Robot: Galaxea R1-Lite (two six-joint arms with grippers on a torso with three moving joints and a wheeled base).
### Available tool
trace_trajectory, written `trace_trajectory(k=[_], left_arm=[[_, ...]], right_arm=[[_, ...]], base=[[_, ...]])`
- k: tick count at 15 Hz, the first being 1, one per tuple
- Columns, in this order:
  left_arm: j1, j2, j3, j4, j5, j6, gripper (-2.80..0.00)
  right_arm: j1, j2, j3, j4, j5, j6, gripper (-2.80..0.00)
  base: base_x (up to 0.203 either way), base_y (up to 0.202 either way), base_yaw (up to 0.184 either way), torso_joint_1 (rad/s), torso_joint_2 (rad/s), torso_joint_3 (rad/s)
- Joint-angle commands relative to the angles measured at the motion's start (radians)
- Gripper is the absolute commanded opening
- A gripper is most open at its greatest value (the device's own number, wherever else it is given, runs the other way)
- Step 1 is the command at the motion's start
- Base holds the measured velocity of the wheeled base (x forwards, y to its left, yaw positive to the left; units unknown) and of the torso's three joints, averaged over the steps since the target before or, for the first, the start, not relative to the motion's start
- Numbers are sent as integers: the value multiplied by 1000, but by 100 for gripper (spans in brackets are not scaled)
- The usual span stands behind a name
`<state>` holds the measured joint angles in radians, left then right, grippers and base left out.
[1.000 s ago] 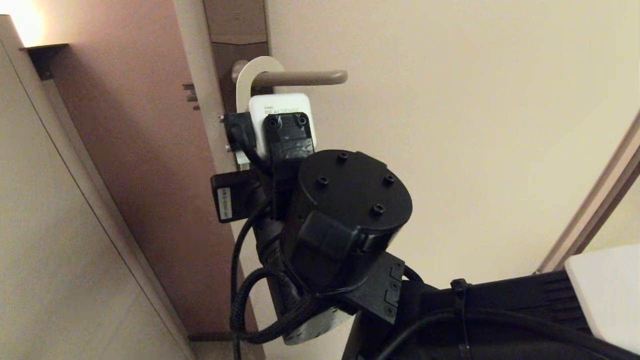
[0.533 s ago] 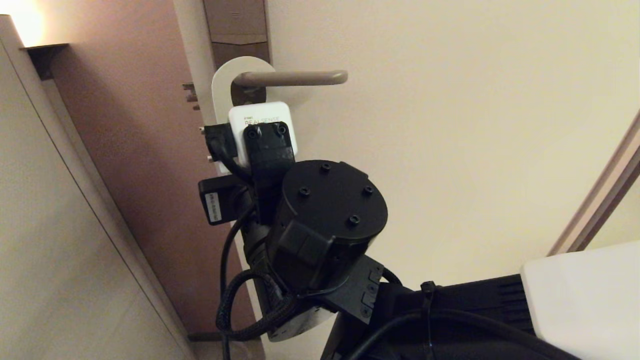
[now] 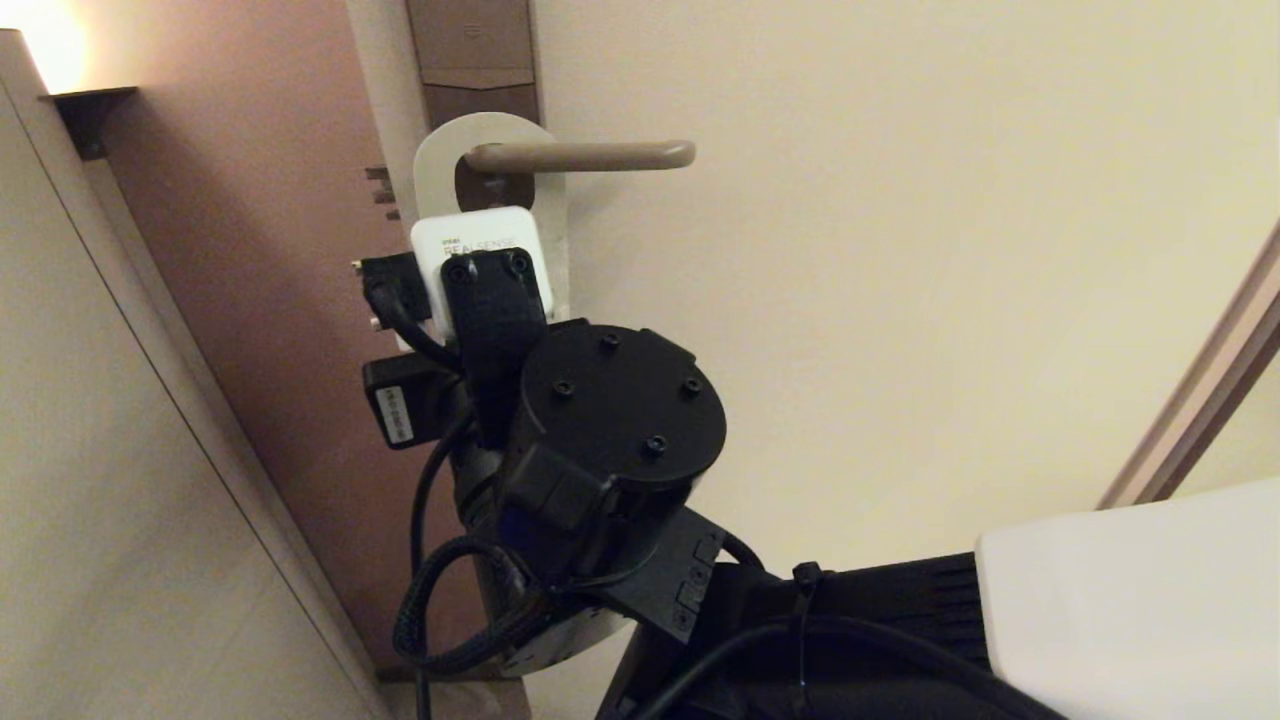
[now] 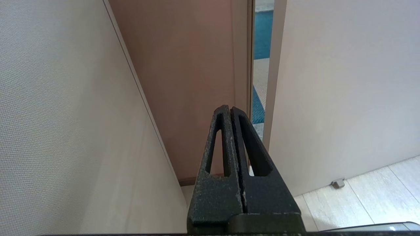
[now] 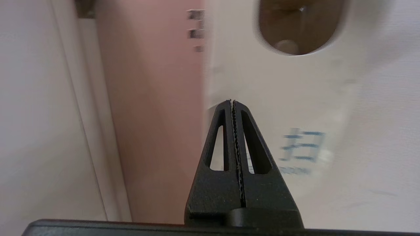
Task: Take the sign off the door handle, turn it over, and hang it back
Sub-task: Hang the sign back with the other side facing out
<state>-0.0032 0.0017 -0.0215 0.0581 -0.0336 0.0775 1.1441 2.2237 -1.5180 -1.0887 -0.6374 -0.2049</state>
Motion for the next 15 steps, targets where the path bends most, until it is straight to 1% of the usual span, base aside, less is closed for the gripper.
trace_trajectory(k=[1, 5, 11, 15], left_arm=[[0, 1, 0, 0, 0, 1, -280], [0, 1, 0, 0, 0, 1, -280], [0, 1, 0, 0, 0, 1, -280], [0, 1, 0, 2, 0, 1, -280]], right_arm=[[3, 30, -22, -7, 3, -4, -280], [3, 76, -90, -5, 9, -28, -280], [-2, 96, -100, 1, 16, -30, -280], [-28, 96, -103, 4, 16, -31, -280]], base=[[0, 0, 0, 0, 0, 0], [0, 0, 0, 0, 0, 0], [0, 0, 0, 0, 0, 0], [0, 0, 0, 0, 0, 0]])
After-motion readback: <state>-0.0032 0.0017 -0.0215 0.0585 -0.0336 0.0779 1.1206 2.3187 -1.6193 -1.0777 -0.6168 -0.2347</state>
